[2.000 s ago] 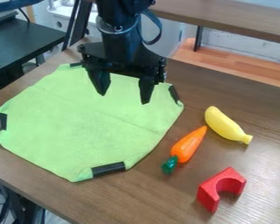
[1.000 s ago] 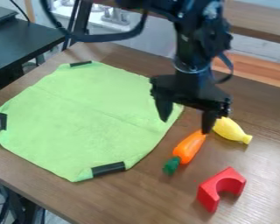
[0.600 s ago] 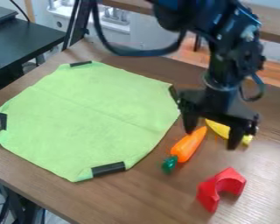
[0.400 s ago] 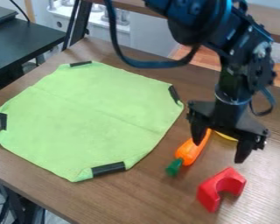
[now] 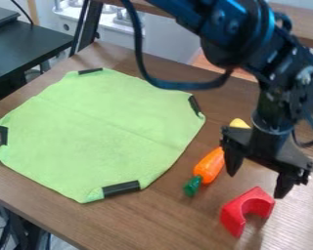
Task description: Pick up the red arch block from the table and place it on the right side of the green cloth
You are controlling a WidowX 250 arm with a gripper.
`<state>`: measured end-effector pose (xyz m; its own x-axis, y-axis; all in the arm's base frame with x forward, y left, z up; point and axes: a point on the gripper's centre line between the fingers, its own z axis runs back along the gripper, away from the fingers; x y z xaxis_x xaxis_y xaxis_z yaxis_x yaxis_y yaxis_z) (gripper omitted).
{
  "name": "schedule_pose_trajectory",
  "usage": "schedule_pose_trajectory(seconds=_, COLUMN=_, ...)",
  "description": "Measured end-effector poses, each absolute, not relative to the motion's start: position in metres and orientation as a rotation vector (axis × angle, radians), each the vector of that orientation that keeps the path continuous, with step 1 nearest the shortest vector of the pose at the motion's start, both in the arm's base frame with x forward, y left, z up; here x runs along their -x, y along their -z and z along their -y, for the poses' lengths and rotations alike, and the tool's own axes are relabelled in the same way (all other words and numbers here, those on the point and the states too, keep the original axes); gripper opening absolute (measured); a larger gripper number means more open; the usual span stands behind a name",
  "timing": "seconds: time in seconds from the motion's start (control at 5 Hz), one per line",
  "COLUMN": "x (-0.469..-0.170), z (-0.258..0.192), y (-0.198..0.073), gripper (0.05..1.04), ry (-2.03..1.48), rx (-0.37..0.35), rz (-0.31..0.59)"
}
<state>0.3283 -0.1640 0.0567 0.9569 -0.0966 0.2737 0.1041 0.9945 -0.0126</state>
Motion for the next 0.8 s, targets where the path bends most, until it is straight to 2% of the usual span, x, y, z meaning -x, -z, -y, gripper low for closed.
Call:
schedule_pose_trajectory(seconds=0.2, x=-0.327, z=0.165, y=-0.046, gripper=0.999, ry=0.113, rx=0.004, rz=0.270)
schedule_pose_trajectory(seconds=0.4, x=-0.324, z=0.166, y=-0.032, gripper=0.955, ry=0.120, rx=-0.016, rz=0.259)
schedule_pose_trajectory(seconds=0.6, x=-0.320, z=0.160, y=-0.021, gripper=0.677, ry=0.109, rx=-0.044, rz=0.246)
schedule_pose_trajectory(seconds=0.8, x=-0.315, z=0.158, y=-0.016, gripper=0.374, ry=0.111, rx=-0.037, rz=0.228)
